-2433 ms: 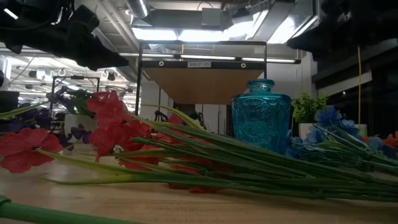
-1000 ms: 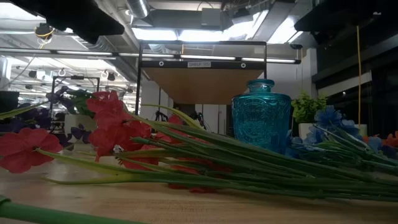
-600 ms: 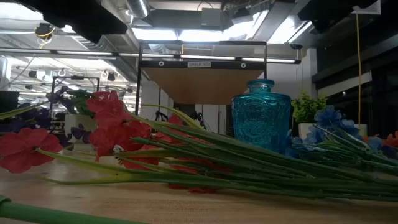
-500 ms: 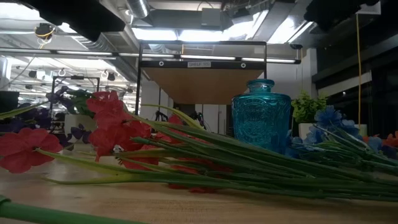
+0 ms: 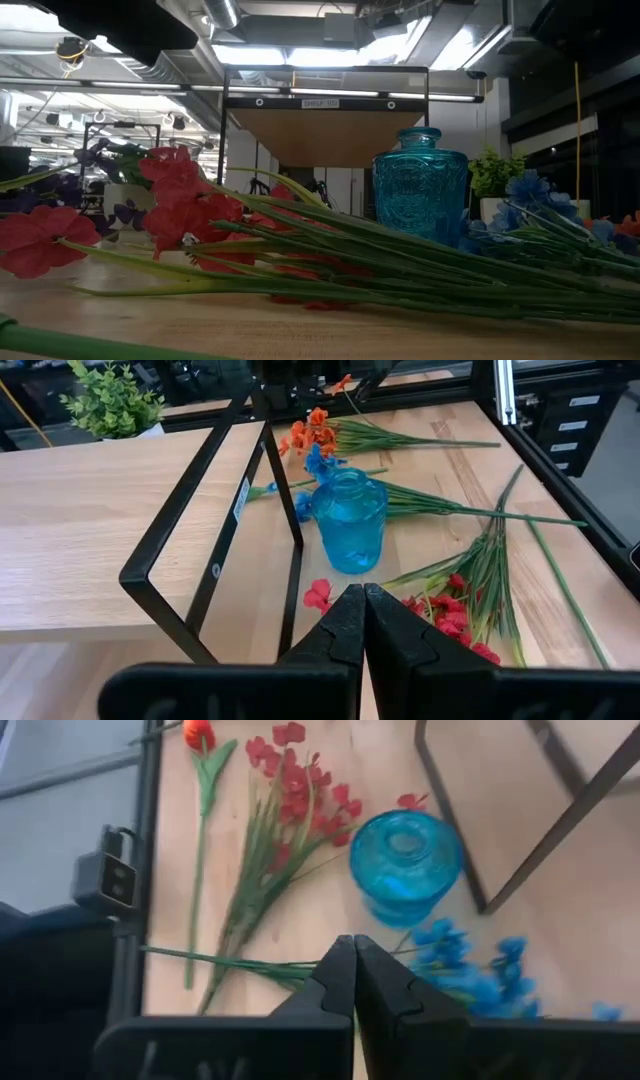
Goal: Pick and place flowers into a vace then onto a shelf
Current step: Put the blue flowers into the transparent vase
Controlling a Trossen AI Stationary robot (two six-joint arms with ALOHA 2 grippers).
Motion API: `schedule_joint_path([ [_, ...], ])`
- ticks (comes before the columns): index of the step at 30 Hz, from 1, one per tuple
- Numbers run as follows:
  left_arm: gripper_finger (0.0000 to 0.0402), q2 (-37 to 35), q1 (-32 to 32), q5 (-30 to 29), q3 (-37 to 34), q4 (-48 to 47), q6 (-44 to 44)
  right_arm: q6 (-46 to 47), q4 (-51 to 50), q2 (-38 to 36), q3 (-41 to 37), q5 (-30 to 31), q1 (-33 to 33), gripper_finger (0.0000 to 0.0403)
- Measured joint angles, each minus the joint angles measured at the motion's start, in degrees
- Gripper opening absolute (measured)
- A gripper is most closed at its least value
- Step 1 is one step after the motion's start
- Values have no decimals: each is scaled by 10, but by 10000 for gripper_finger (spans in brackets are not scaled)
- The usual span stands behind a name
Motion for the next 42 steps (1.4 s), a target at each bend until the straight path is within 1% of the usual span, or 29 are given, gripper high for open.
schedule_joint_path([
  [4, 3, 0, 0, 0, 0, 0, 0, 41, -3, 1, 8, -27, 9, 4],
  [11, 3, 0, 0, 0, 0, 0, 0, 56, -20, 6, 35, -27, 25, 2],
  [16, 3, 0, 0, 0, 0, -1, 0, 58, -25, 27, 44, -28, 25, 2],
  [22, 3, 0, 0, 0, 0, -1, 1, 118, -47, 57, 77, -50, 27, 2],
  [25, 3, 0, 0, 0, 0, -1, 1, 132, -48, 71, 88, -60, 31, 2],
  [29, 3, 0, 0, 0, 0, -1, 1, 132, -46, 86, 92, -68, 37, 6],
  [33, 3, 0, 0, 0, 0, -1, 1, 131, -46, 92, 92, -99, 36, 14],
  [42, 3, 0, 0, 0, 0, -2, 1, 95, -45, 93, 92, -98, 36, 18],
])
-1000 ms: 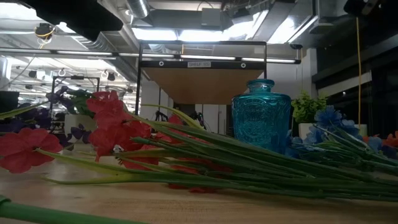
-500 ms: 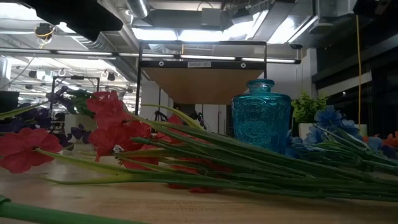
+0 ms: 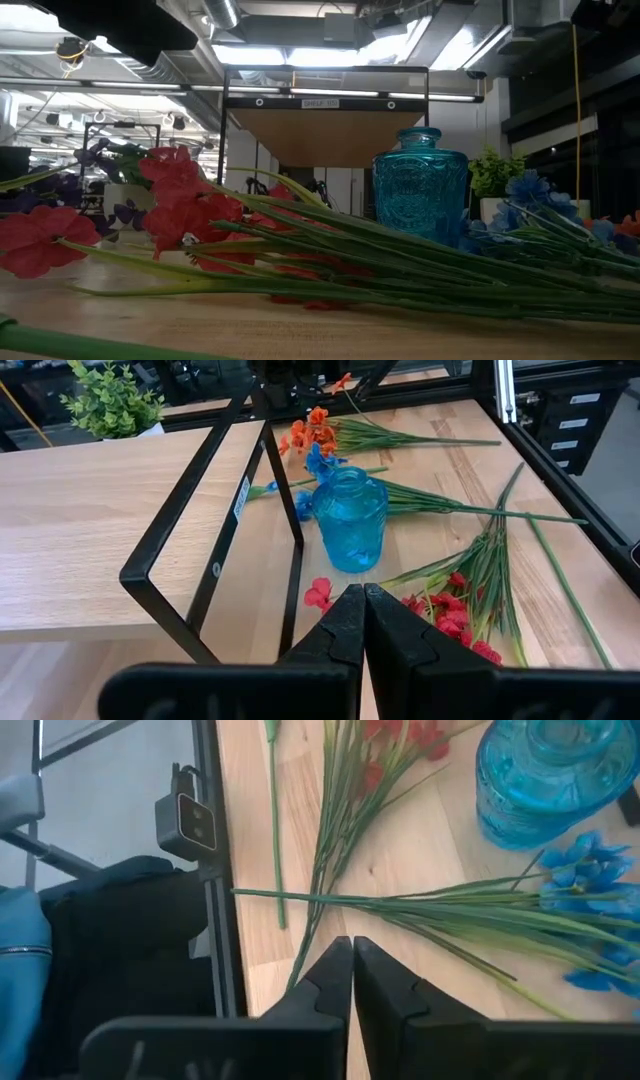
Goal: Pick and place flowers into a vace then onto a shelf
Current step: Put the blue flowers into the transparent vase
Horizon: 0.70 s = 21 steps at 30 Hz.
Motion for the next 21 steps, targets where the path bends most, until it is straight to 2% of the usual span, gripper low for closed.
schedule_joint_path([
  [4, 3, 0, 0, 0, 0, 0, 0, -6, 6, 0, 0, 0, 0, 31],
  [9, 3, 0, 0, 0, 0, 0, 0, -8, 6, 0, 0, 1, 0, 75],
  [15, 3, 0, 0, 0, 0, 0, -19, 66, 5, 0, 0, 1, -11, 130],
  [21, 3, 0, 0, 0, 0, -1, -11, 81, 5, 0, -1, 1, -13, 154],
])
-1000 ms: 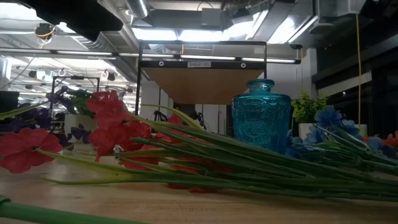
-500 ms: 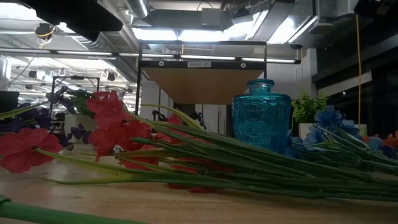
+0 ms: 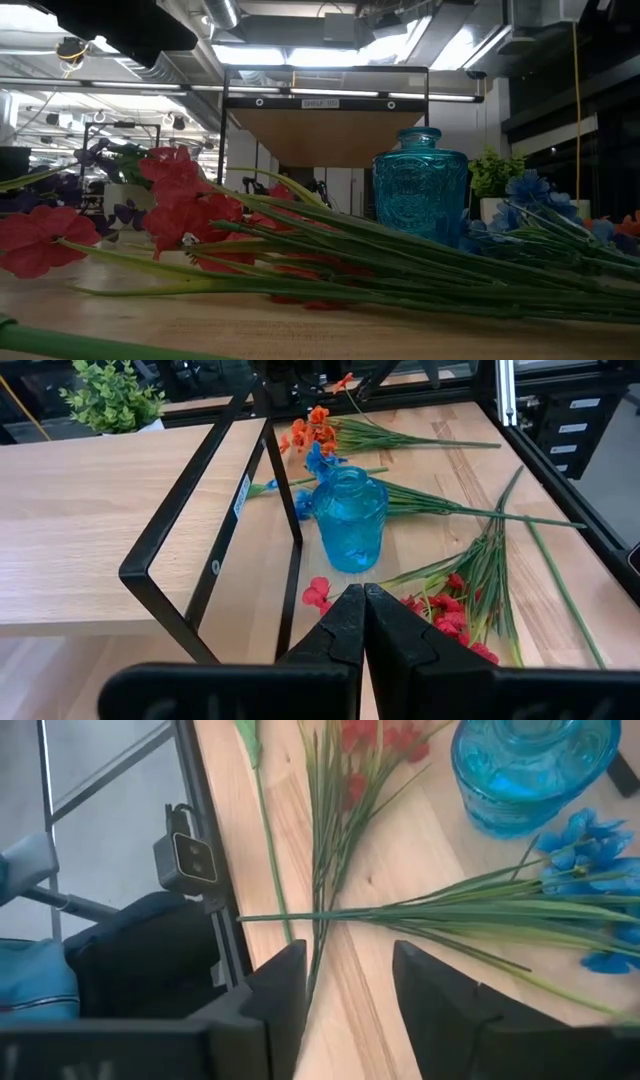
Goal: Pick and place flowers into a vace then onto a shelf
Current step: Put the blue flowers into the transparent vase
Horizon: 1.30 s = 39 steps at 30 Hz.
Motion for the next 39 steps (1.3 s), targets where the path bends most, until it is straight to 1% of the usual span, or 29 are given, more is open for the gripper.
schedule_joint_path([
  [3, 3, 0, 0, 0, 0, 0, 1, -10, 0, 0, 0, 0, 0, 155],
  [7, 3, 0, 0, 0, 0, 0, 1, -104, 3, 3, -1, 3, 0, 153],
  [10, 3, 0, 0, 0, 0, 0, 1, -176, 12, 17, -3, 24, 0, 153],
  [16, 3, 0, 0, 0, 0, 0, 1, -266, 17, 62, -3, 30, -17, 153],
  [22, 3, 0, 0, 0, 0, 0, 1, -363, 13, 102, -3, 8, -36, 152],
  [26, 3, 0, 0, 0, 0, 0, -4, -424, -3, 116, -3, 5, -43, 152],
  [34, 3, 0, 0, 0, 0, 0, -5, -490, -7, 142, -3, -1, -45, 152],
  [39, 3, 0, 0, 0, 0, 0, -5, -531, 30, 164, -3, -1, -44, 152],
])
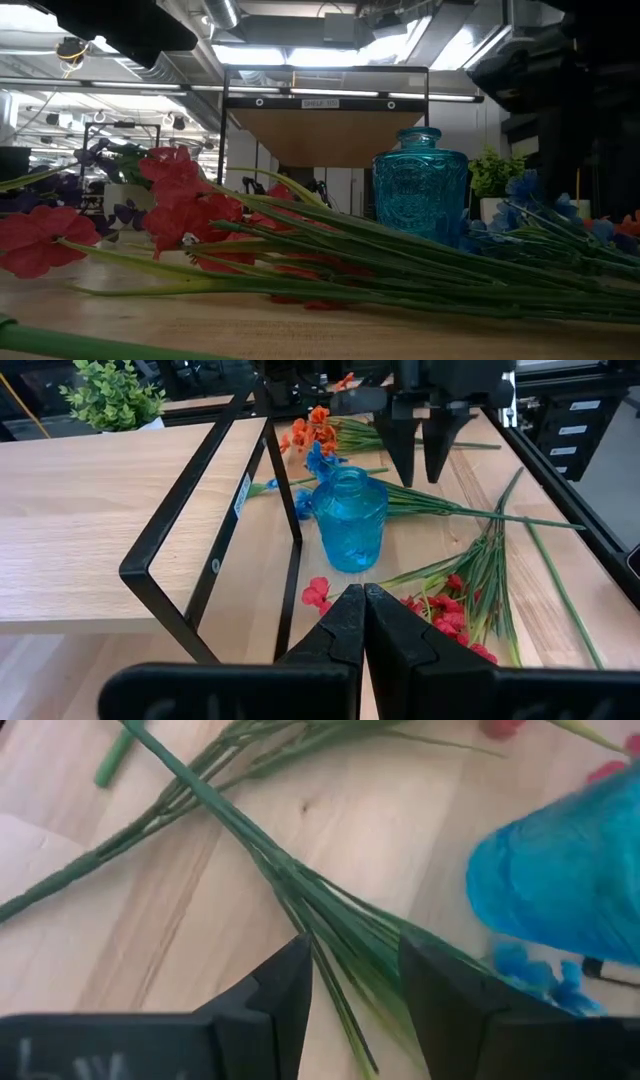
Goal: Pick and place flowers into a vace then onto a shelf
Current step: Put the blue flowers into the transparent vase
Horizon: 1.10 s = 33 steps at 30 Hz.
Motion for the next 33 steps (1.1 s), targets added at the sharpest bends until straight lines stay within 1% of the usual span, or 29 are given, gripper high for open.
schedule_joint_path([
  [3, 3, 0, 0, 0, 0, 0, 0, -14, 11, 10, 0, 0, 0, 152],
  [15, 3, 0, 0, 0, 0, 0, 1, -15, 21, 58, 0, 1, 0, 152],
  [21, 3, 0, 0, 0, 0, 0, 1, -11, 26, 65, 2, 4, 0, 146],
  [23, 3, 0, 0, 0, 0, 0, 1, -11, 26, 66, 2, 3, 0, 133],
  [25, 3, 0, 0, 0, 0, 0, 1, -10, 27, 66, 2, 2, 0, 110],
  [30, 3, 0, 0, 0, 0, 0, 1, 2, 21, 67, 8, -2, 0, 20],
  [31, 3, 0, 0, 0, 0, 0, 1, 2, 18, 68, 11, -4, 0, 12],
  [33, 3, 0, 0, 0, 0, 0, 1, 5, 4, 68, 21, -6, -1, 11],
])
